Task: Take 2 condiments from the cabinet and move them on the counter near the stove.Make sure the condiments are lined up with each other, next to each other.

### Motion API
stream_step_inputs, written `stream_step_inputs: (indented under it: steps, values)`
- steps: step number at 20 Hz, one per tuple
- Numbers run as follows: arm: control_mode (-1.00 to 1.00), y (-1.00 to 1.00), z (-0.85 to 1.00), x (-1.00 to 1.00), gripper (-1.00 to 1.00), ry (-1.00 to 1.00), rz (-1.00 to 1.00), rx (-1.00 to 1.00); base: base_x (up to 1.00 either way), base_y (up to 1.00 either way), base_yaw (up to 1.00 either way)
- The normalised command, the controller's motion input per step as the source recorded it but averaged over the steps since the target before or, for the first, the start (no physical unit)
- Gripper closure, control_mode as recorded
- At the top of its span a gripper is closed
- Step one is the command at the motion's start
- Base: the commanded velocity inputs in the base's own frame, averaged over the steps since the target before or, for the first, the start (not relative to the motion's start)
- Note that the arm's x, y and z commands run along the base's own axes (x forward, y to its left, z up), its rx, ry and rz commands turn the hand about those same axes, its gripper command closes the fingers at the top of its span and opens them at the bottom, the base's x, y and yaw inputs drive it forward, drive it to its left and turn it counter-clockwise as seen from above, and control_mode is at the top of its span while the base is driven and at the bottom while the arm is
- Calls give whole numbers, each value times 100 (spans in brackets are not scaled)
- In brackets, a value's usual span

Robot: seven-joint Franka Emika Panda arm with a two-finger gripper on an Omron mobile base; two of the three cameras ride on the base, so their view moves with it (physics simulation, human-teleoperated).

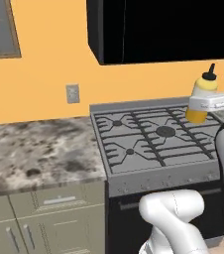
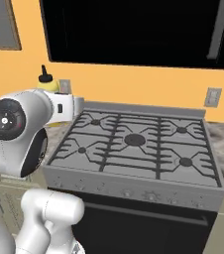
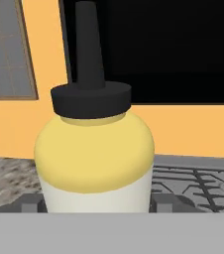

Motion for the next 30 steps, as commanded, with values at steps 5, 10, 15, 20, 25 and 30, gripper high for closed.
stream_step_inputs:
  steps: [5, 10, 15, 20, 25, 30]
  values:
    - [100, 0, 0, 0, 100, 0, 0, 0, 22, -100, 0]
    - [100, 0, 0, 0, 100, 0, 0, 0, 36, -89, 0]
    - [100, 0, 0, 0, 100, 0, 0, 0, 49, -51, 0]
    - [100, 0, 0, 0, 100, 0, 0, 0, 54, -23, 0]
    - [100, 0, 0, 0, 100, 0, 0, 0, 61, -19, 0]
    - [100, 0, 0, 0, 100, 0, 0, 0, 37, -35, 0]
